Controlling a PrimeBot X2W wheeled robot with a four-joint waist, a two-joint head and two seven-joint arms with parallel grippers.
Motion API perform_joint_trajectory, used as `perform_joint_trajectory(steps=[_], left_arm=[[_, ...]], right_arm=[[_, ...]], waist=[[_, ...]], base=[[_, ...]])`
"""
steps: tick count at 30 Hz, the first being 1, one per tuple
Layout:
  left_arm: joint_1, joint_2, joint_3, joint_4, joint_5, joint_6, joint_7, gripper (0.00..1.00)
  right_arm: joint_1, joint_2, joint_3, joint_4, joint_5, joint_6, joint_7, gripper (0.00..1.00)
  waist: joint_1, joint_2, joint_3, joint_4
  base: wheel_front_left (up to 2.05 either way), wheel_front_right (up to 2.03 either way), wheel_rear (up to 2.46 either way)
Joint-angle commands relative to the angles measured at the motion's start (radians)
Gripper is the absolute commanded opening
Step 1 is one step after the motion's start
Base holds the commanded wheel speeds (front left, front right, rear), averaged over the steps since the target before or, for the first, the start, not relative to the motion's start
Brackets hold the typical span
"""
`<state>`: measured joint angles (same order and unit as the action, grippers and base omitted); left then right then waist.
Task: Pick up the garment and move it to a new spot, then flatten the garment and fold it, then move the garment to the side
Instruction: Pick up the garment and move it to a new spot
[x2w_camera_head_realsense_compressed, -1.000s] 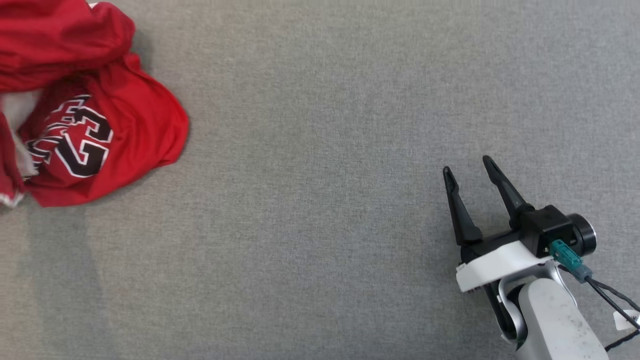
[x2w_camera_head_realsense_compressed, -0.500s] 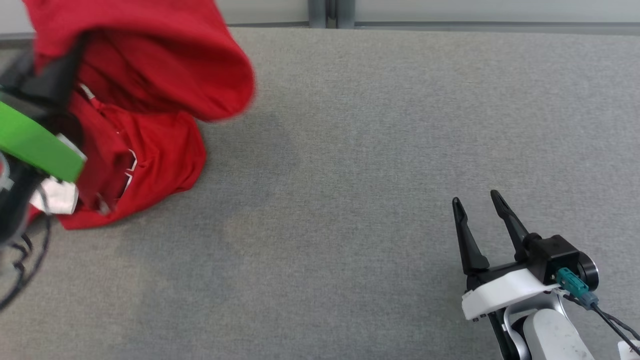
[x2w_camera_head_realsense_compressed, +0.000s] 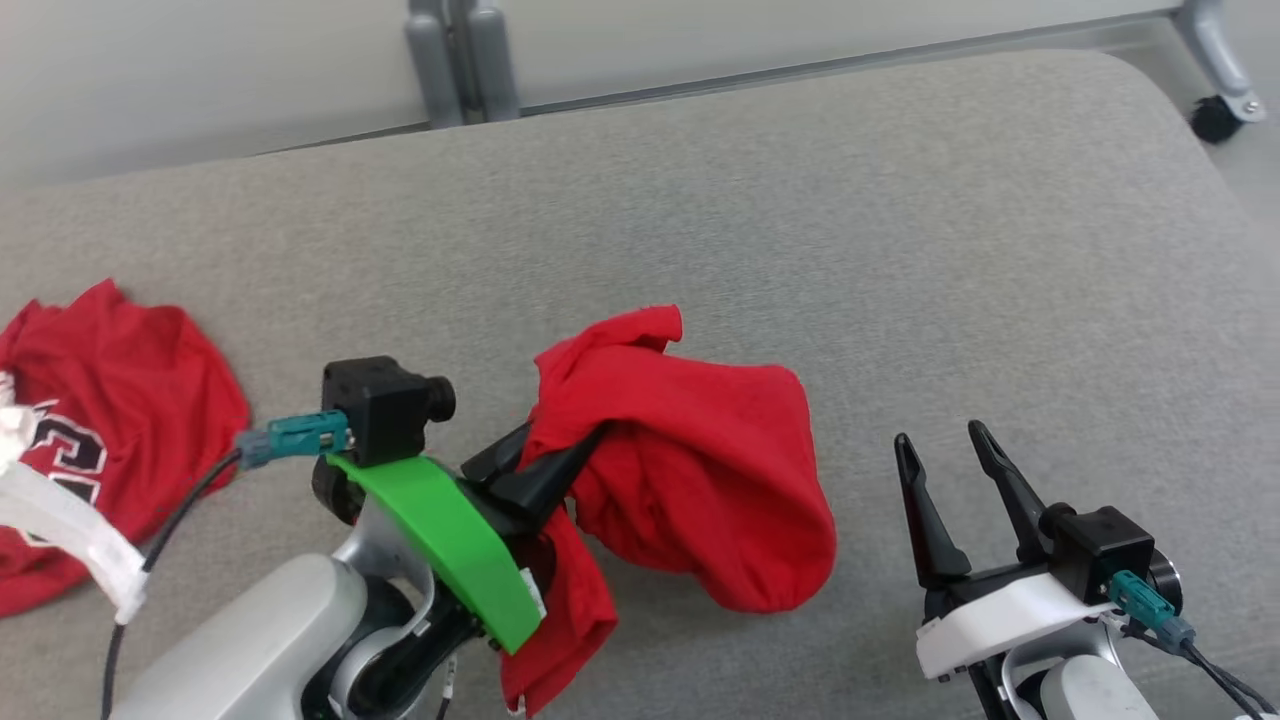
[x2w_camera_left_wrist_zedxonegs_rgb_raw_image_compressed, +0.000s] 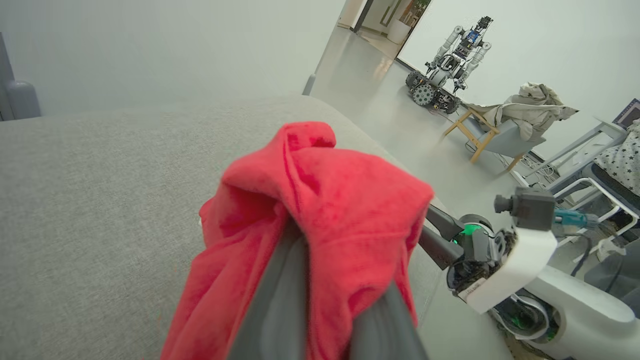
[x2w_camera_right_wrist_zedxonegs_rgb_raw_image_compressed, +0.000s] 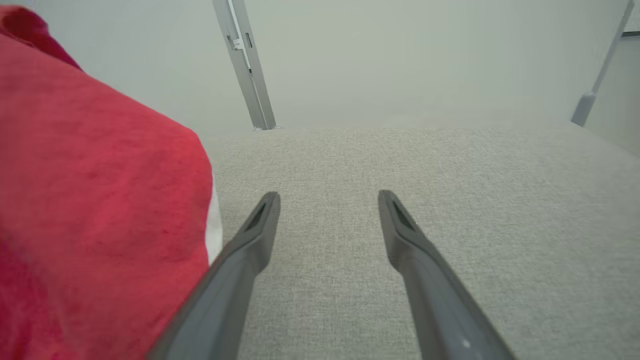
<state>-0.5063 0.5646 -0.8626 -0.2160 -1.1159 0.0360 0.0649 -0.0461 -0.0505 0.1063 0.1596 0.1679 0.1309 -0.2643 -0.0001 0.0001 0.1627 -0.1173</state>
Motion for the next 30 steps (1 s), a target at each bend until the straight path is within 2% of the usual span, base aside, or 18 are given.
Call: perform_joint_trajectory(steps=[1,6,10,11,12,13,18,21,25,27,30], left_arm=[[0.01,-0.021,-0.002,0.038,-0.018,-0.012,0.0,0.0],[-0.029,-0.104,-0.033,0.316,-0.016,-0.08,-0.02,0.0],[-0.066,-0.148,-0.063,0.59,0.059,-0.1,-0.081,0.0],[-0.063,-0.168,-0.061,0.638,0.059,-0.106,-0.102,0.07],[-0.063,-0.186,-0.06,0.683,0.062,-0.119,-0.134,0.45],[-0.063,-0.201,-0.059,0.724,0.068,-0.127,-0.166,1.0],[-0.046,-0.243,-0.046,0.808,0.107,-0.145,-0.299,1.0],[-0.009,-0.241,0.002,0.783,0.166,-0.113,-0.329,1.0],[0.14,-0.252,0.207,0.607,0.303,-0.025,-0.33,1.0],[0.226,-0.26,0.298,0.517,0.382,0.005,-0.33,1.0],[0.343,-0.285,0.401,0.422,0.473,0.02,-0.33,1.0]], right_arm=[[0.016,0.0,0.001,-0.005,0.008,0.0,0.0,1.0],[0.028,0.0,0.011,0.001,0.021,0.0,0.0,1.0],[0.028,0.0,0.028,0.004,0.024,0.0,0.0,1.0],[0.029,0.0,0.03,0.005,0.024,0.0,0.0,1.0],[0.03,0.0,0.034,0.006,0.022,0.0,0.0,1.0],[0.031,0.0,0.035,0.007,0.018,0.0,0.0,1.0],[0.04,-0.001,0.017,0.005,-0.01,0.0,0.0,1.0],[0.048,-0.001,-0.003,-0.01,-0.048,0.0,0.0,1.0],[0.057,-0.004,-0.033,-0.046,-0.102,0.0,0.0,1.0],[0.059,-0.014,-0.03,-0.061,-0.118,0.0,0.0,1.0],[0.055,-0.029,-0.036,-0.087,-0.133,0.0,0.0,1.0]], waist=[[0.0001,-0.0001,-0.012,-0.12],[0.0001,-0.0001,-0.001,-0.171],[0.0001,-0.0001,0.0,-0.188],[0.0001,-0.0001,-0.001,-0.189],[0.0001,-0.0001,-0.003,-0.187],[0.0001,-0.0001,-0.005,-0.182],[0.0001,-0.0001,-0.031,-0.135],[0.0001,-0.0001,-0.06,-0.092],[0.0001,-0.0001,-0.096,-0.032],[0.0001,-0.0001,-0.109,-0.002],[0.0001,-0.0001,-0.127,0.044]], base=[[0.0,0.0,0.0],[0.0,0.0,0.0],[0.0,0.0,0.0],[0.0,0.0,0.0],[0.0,0.0,0.0],[0.0,0.0,0.0],[0.0,0.0,0.0],[0.0,0.0,0.0],[0.0,0.0,0.0],[0.0,0.0,0.0],[0.0,0.0,0.0]])
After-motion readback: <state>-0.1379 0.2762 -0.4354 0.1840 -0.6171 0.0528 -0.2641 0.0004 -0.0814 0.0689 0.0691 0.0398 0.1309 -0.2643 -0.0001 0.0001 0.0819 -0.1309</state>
